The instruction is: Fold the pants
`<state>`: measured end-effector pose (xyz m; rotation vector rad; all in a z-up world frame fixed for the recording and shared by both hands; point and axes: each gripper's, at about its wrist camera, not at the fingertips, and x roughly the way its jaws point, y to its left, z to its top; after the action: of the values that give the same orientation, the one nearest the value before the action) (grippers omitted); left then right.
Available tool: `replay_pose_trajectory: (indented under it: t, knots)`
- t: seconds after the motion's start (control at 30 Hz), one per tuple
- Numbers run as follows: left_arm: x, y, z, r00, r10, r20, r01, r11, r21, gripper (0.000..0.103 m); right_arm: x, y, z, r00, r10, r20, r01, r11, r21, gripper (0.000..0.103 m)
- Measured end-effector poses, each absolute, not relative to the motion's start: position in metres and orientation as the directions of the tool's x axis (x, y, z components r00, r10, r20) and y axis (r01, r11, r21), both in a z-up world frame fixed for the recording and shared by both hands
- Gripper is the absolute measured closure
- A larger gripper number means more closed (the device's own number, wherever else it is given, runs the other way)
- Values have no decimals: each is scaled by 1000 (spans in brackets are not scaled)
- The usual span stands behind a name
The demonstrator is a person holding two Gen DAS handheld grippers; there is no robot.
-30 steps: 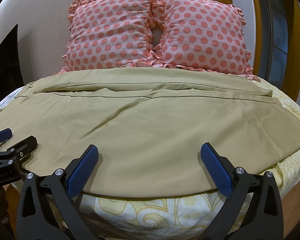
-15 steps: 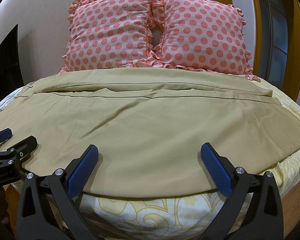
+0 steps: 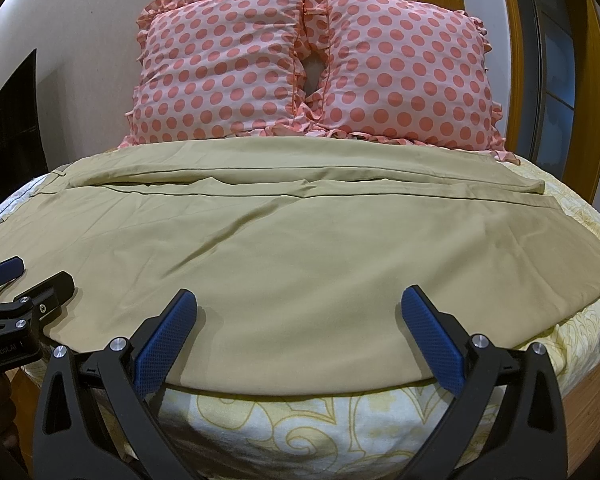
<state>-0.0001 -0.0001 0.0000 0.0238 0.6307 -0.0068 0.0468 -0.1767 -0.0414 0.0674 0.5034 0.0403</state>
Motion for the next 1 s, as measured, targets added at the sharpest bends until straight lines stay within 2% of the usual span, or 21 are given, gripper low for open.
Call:
replay_pose_trajectory:
  t: [1.0]
  knots:
    - [0,0,0,810,1,-587,13,1000,21,2,44,-179,-42,882,53,-469,-21,997,75,1]
